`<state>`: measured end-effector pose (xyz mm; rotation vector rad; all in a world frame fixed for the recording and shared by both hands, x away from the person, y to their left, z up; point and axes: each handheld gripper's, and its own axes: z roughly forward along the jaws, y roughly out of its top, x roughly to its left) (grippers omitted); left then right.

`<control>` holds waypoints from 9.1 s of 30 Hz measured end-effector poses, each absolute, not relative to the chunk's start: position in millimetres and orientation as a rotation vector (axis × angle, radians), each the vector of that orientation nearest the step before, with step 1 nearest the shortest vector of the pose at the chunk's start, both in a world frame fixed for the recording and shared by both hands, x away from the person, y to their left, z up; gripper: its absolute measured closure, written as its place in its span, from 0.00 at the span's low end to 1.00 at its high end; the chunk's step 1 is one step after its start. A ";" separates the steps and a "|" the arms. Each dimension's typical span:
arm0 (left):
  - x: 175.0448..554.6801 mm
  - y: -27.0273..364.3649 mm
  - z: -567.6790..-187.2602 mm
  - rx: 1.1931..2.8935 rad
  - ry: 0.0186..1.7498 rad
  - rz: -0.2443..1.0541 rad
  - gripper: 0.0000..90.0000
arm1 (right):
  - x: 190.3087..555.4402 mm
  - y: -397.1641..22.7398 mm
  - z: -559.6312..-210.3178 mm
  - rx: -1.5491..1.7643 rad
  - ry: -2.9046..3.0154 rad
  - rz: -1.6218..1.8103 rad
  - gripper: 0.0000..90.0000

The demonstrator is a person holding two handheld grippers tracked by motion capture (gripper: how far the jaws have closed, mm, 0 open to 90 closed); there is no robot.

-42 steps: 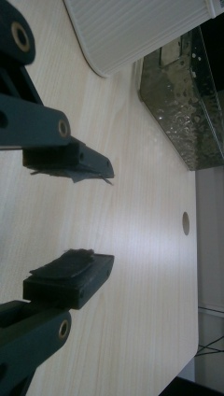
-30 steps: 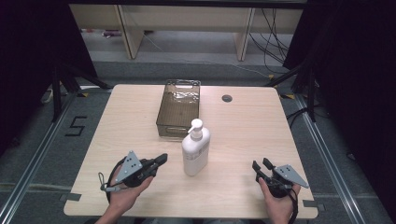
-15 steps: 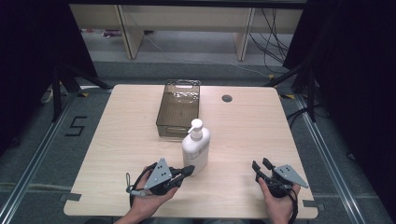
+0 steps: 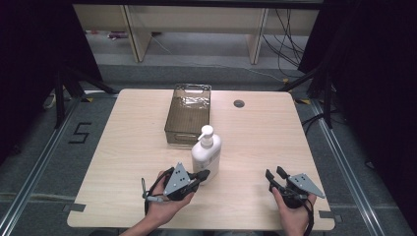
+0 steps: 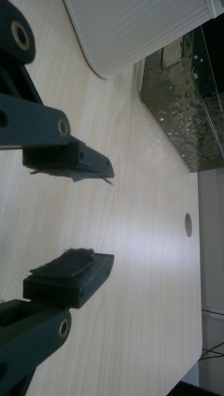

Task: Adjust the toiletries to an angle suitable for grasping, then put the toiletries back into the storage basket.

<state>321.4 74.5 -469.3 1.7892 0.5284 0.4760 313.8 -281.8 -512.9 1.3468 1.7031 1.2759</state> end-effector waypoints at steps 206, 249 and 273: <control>423.4 82.9 -298.5 1.348 0.916 0.921 0.66 | 315.7 -285.0 -513.9 1.405 1.727 1.314 0.48; 460.7 96.7 -295.1 1.358 0.905 0.958 0.66 | 315.0 -284.1 -513.2 1.410 1.740 1.296 0.48; 474.1 102.5 -301.6 1.366 0.935 0.964 0.66 | 315.4 -284.4 -513.2 1.392 1.753 1.285 0.48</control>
